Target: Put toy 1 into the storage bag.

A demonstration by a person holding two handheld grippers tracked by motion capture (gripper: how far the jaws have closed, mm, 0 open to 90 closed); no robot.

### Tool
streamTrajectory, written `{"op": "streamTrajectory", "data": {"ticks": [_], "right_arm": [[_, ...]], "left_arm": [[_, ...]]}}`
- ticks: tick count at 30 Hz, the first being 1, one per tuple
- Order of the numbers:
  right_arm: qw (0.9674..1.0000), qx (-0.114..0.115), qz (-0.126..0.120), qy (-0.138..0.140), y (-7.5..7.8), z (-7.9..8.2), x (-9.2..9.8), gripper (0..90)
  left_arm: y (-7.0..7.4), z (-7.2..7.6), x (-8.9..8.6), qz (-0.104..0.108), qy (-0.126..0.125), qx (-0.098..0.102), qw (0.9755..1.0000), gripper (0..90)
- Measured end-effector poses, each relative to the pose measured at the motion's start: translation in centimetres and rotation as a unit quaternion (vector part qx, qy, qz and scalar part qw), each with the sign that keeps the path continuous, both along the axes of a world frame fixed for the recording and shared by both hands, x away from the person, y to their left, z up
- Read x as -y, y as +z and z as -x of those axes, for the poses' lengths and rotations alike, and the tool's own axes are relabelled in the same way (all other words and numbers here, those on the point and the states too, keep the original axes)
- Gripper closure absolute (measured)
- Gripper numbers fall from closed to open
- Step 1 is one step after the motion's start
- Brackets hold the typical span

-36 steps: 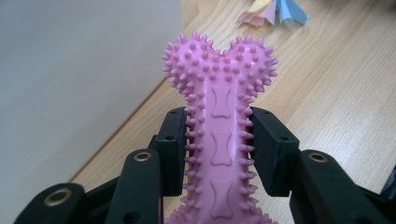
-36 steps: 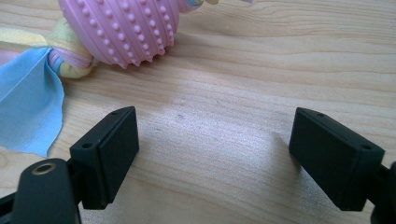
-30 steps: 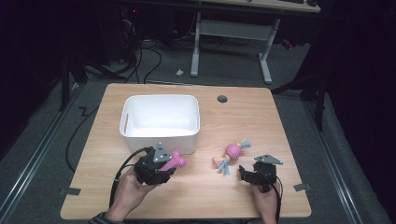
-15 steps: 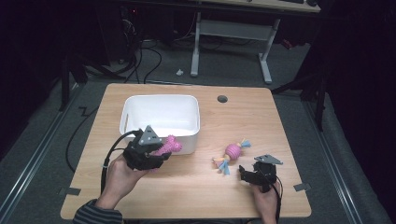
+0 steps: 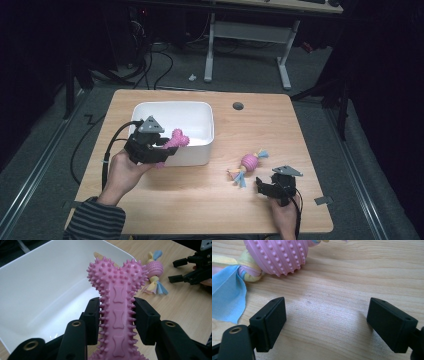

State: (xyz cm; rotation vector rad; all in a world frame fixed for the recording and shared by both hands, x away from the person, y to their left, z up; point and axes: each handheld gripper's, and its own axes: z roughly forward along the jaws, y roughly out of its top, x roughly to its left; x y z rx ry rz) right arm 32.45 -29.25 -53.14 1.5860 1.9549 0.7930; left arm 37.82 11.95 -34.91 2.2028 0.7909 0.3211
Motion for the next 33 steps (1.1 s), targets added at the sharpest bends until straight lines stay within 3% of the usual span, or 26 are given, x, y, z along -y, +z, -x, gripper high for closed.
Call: {"op": "streamTrajectory", "data": {"ticks": [8, 12, 20, 33], "right_arm": [[1.0000, 0.000, 0.000, 0.000, 0.0, 0.0, 0.0, 15.8], [1.0000, 0.000, 0.000, 0.000, 0.0, 0.0, 0.0, 15.7], [1.0000, 0.000, 0.000, 0.000, 0.0, 0.0, 0.0, 15.8], [1.0000, 0.000, 0.000, 0.000, 0.0, 0.0, 0.0, 15.8]], "left_arm": [[0.8, -1.4, -0.4, 0.001, 0.010, 0.003, 0.9999, 58.7], [1.1, -2.3, -0.7, 0.014, 0.014, -0.006, 0.9998, 58.6], [1.4, -3.8, -0.9, 0.006, 0.028, -0.006, 0.9996, 58.7], [0.2, -6.4, -1.0, 0.006, 0.054, -0.019, 0.9984, 58.7]]}}
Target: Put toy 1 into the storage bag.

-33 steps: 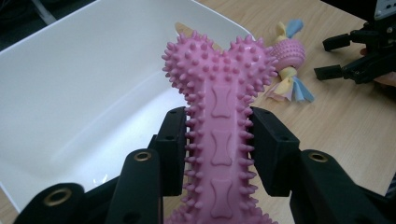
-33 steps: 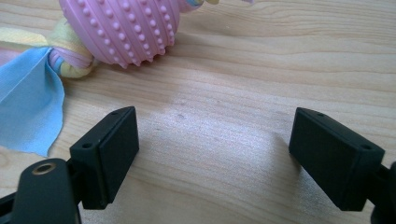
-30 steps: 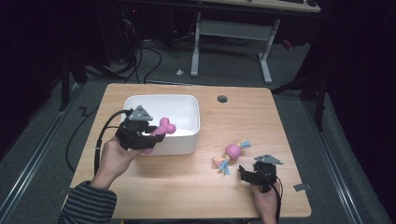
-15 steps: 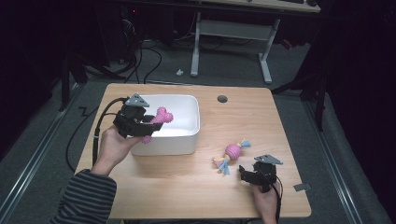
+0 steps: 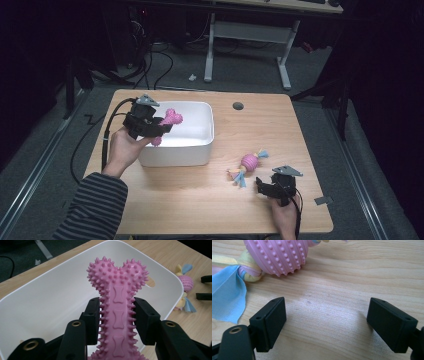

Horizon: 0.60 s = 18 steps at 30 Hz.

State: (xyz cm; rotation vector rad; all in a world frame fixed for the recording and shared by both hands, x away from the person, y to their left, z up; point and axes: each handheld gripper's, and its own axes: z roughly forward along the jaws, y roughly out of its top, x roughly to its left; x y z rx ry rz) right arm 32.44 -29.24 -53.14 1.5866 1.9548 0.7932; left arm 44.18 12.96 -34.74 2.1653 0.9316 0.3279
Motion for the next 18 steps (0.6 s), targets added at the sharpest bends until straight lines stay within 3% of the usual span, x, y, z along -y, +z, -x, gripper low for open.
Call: {"op": "streamTrajectory", "data": {"ticks": [9, 18], "right_arm": [[1.0000, 0.000, 0.000, 0.000, 0.0, 0.0, 0.0, 15.7], [1.0000, 0.000, 0.000, 0.000, 0.0, 0.0, 0.0, 15.8]], "left_arm": [[-1.1, -1.5, 0.5, -0.003, 0.012, -0.006, 0.9999, 58.6], [-2.1, -2.1, 1.5, -0.031, 0.008, -0.012, 0.9994, 58.5]]}}
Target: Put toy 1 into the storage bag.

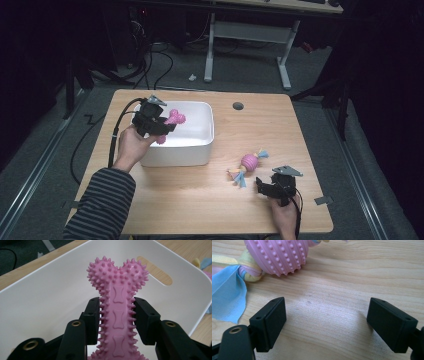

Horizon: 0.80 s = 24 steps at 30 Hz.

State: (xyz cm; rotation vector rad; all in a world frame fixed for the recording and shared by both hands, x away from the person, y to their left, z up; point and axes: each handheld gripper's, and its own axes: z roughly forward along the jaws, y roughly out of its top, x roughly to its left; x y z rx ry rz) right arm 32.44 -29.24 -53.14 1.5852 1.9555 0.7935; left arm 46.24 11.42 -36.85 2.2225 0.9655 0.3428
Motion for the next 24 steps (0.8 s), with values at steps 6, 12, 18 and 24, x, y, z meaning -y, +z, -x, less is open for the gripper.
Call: {"op": "streamTrajectory", "data": {"ticks": [6, 12, 18, 24], "right_arm": [[1.0000, 0.000, 0.001, 0.001, 0.0, 0.0, 0.0, 15.8], [1.0000, 0.001, 0.000, 0.001, 0.0, 0.0, 0.0, 15.7], [1.0000, 0.000, 0.000, 0.001, 0.0, 0.0, 0.0, 15.8], [1.0000, 0.000, 0.000, 0.001, 0.0, 0.0, 0.0, 15.8]], "left_arm": [[-0.4, -0.2, 0.5, -0.008, -0.002, -0.003, 1.0000, 58.4], [-1.0, -0.3, 1.1, -0.023, -0.007, -0.007, 0.9997, 58.3], [-1.2, -0.3, 1.5, -0.030, -0.012, -0.012, 0.9994, 58.0], [-1.0, 0.0, 1.6, -0.021, -0.011, -0.012, 0.9996, 51.9]]}}
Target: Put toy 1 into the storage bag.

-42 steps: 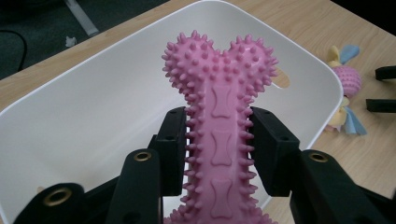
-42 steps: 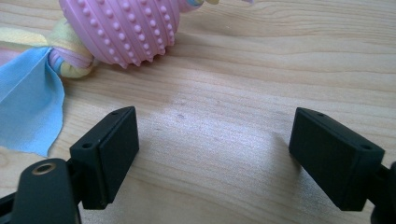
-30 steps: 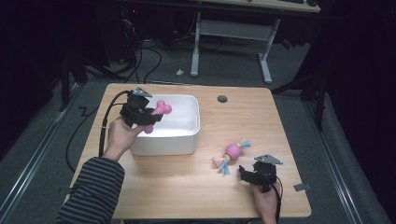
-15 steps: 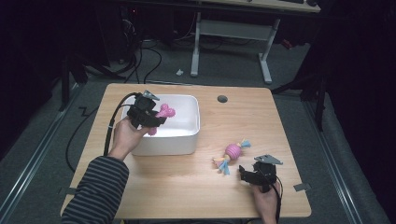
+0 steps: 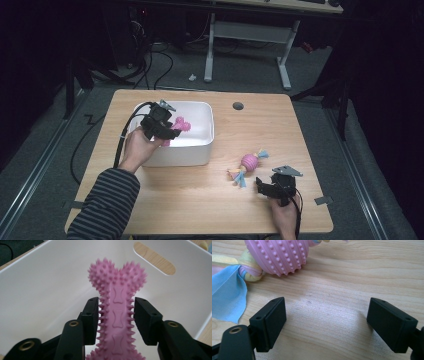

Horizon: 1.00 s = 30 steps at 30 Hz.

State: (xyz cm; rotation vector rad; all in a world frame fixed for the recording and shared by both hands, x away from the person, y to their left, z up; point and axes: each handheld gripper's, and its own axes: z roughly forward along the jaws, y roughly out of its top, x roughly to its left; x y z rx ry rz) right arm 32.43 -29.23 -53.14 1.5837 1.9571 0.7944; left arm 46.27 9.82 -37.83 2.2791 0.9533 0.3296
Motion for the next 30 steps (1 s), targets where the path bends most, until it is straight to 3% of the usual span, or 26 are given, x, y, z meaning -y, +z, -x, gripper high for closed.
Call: {"op": "streamTrajectory", "data": {"ticks": [1, 6, 12, 17, 30], "right_arm": [[1.0000, 0.000, 0.000, 0.000, 0.0, 0.0, 0.0, 15.8], [1.0000, 0.000, 0.000, 0.001, 0.0, 0.0, 0.0, 15.6], [1.0000, 0.000, 0.000, 0.001, 0.0, 0.0, 0.0, 15.6], [1.0000, 0.000, 0.000, 0.001, 0.0, 0.0, 0.0, 15.6], [1.0000, 0.000, 0.000, 0.001, 0.0, 0.0, 0.0, 15.6]], "left_arm": [[0.1, 0.1, -0.1, 0.004, 0.003, 0.002, 1.0000, 46.0], [0.7, 0.8, -0.5, -0.006, 0.007, 0.023, 0.9997, 40.2], [1.5, 2.0, -1.7, 0.022, 0.015, 0.044, 0.9987, 37.9], [1.9, 3.3, -2.8, 0.046, 0.029, 0.067, 0.9963, 35.6], [2.7, 5.7, -5.1, 0.059, 0.048, 0.090, 0.9930, 36.8]]}}
